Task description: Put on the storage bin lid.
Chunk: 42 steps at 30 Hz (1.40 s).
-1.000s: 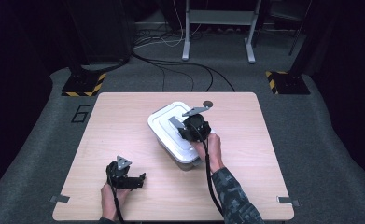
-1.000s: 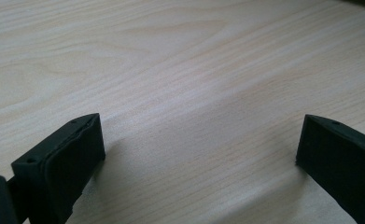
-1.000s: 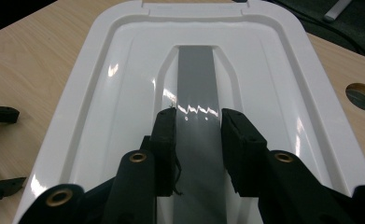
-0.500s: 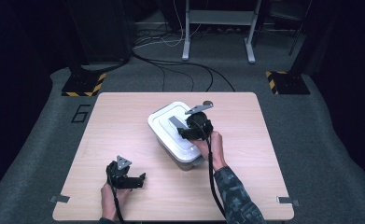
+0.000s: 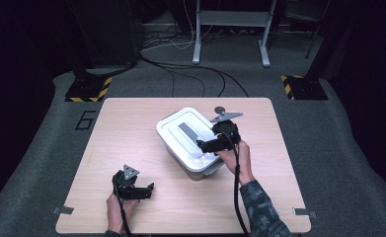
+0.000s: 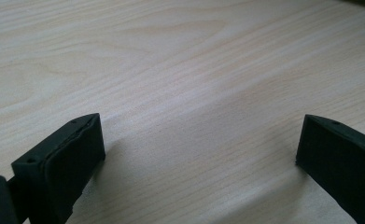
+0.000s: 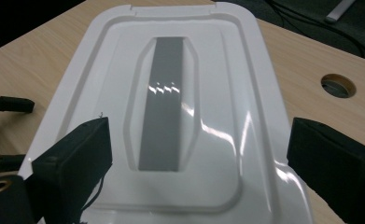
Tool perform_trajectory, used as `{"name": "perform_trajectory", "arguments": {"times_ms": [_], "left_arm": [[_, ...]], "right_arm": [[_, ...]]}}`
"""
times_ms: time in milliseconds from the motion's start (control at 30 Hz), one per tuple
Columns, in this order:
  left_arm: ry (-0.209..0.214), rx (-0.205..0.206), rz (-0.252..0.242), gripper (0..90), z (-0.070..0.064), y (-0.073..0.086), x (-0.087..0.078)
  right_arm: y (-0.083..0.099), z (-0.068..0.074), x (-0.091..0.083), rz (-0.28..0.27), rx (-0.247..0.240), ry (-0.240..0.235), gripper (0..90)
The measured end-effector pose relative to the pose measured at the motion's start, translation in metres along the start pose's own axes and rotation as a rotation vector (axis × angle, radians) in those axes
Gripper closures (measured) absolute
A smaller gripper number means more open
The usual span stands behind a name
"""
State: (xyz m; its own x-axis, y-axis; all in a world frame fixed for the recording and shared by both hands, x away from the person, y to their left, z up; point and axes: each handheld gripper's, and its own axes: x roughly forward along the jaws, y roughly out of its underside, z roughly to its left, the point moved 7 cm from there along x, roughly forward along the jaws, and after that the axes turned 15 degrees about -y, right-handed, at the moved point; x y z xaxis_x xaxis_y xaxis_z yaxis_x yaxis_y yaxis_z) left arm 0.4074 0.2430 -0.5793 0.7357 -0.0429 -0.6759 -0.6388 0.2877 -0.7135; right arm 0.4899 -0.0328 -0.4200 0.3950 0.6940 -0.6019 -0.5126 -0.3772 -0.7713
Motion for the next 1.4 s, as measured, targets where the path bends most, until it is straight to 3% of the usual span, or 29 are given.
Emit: {"name": "perform_trajectory", "arguments": {"times_ms": [533, 767, 1067, 1400], "left_arm": [[0.0, -0.001, -0.001, 0.8, 0.0, 0.0, 0.0], [0.0, 0.002, -0.002, 0.8, 0.0, 0.0, 0.0], [0.001, 0.0, -0.002, 0.8, 0.0, 0.0, 0.0], [0.0, 0.0, -0.003, 0.8, 0.0, 0.0, 0.0]], "right_arm": [[0.046, -0.018, -0.069, -0.061, 0.04, 0.083, 4.0], [0.073, -0.024, -0.092, -0.053, 0.044, 0.126, 4.1], [0.111, -0.036, -0.107, -0.036, 0.084, 0.164, 4.2], [0.164, -0.05, -0.109, -0.03, 0.175, 0.182, 4.2]]}}
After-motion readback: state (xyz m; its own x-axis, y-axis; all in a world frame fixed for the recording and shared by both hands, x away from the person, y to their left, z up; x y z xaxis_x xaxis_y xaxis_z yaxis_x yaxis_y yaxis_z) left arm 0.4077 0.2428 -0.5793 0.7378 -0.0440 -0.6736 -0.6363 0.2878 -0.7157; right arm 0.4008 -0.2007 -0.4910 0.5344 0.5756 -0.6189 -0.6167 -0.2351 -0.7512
